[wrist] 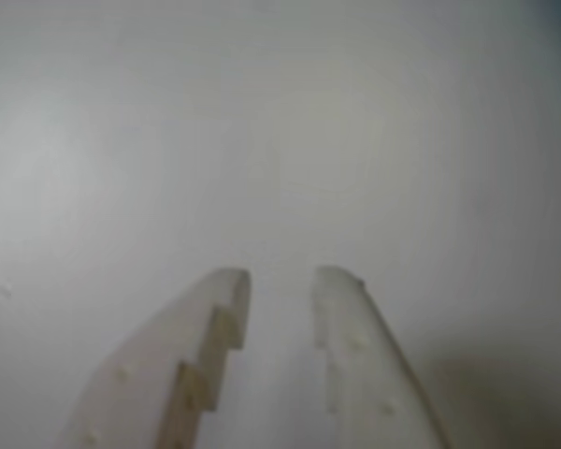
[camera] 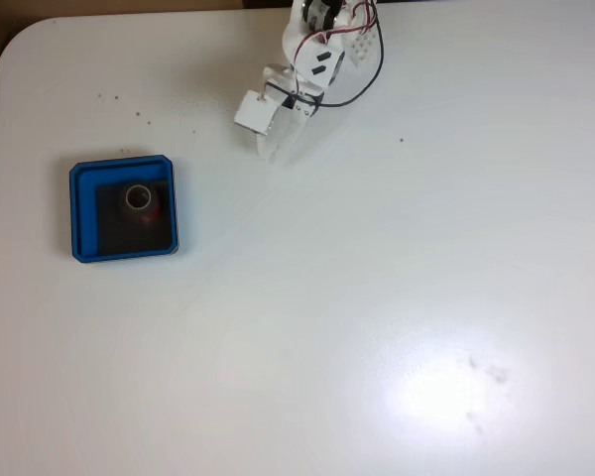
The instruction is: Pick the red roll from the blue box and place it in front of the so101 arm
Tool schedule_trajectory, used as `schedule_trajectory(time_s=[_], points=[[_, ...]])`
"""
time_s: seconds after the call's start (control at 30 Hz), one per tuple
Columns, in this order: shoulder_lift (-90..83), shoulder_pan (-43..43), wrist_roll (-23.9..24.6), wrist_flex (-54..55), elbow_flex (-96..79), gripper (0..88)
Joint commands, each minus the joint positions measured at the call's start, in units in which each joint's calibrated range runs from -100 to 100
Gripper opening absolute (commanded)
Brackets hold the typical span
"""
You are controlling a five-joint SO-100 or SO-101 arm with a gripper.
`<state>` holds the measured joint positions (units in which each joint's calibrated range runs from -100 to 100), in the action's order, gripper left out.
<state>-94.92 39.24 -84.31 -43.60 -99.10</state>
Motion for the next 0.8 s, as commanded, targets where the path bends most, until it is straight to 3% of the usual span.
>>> schedule_trajectory(time_s=[0.0,0.33,0.77], points=[[-3.74,6.34,-0.19,0.69,-0.63,0.8],[-3.74,19.92,-0.19,0.61,-0.63,0.8],[-0.23,20.12,-0.19,1.68,2.97,0.8]])
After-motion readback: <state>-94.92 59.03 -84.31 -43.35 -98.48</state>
